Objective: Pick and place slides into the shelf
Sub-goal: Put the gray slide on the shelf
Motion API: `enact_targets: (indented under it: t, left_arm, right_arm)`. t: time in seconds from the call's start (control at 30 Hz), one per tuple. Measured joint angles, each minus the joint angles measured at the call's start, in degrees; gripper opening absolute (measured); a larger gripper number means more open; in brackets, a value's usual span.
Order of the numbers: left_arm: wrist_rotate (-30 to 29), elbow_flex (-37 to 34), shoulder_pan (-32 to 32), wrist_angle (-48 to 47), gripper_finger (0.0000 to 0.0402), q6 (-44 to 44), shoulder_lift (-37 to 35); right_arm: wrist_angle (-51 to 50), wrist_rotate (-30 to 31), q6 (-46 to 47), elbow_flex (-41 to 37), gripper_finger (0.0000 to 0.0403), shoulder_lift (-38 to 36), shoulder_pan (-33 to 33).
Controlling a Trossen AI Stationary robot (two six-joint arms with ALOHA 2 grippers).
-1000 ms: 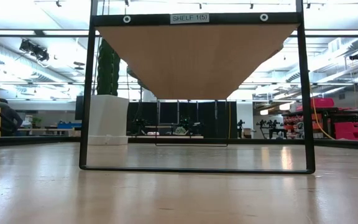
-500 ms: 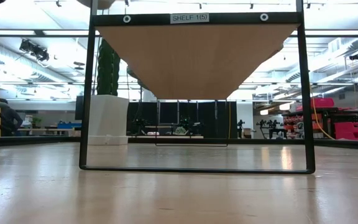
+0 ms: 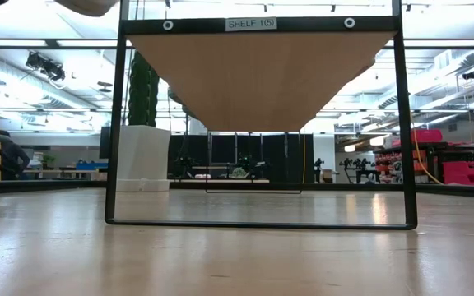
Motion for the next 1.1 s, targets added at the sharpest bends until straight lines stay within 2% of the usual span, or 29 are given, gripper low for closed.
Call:
enact_targets:
  t: [0.1, 0.27, 0.7, 1.0, 1.1]
  left_arm:
    - [0.0, 0.0, 0.02, 0.07, 0.0032, -0.06, -0.02]
    - [0.0, 0.0, 0.04, 0.2, 0.0025, -0.31, -0.02]
    - [0.02, 0.02, 0.04, 0.31, 0.0027, -0.48, -0.04]
    - [0.0, 0.0, 0.13, 0.3, 0.0024, -0.46, -0.04]
    - [0.0, 0.02, 0.2, 0.28, 0.0028, -0.46, -0.04]
  right_arm:
    - [6.63, -1.8, 1.14, -3.37, 0.0014, -0.03, 0.0]
    - [3.82, -5.38, -0.94, -4.44, 0.0014, -1.42, 0.0]
    - [-10.43, -0.04, -7.33, -4.42, 0.0014, -7.59, 0.01]
    - [-9.56, 0.37, -7.34, -4.66, 0.0014, -7.15, 0.18]
    - [-6.44, 0.63, -6.38, -7.42, 0.0014, -7.49, 0.29]
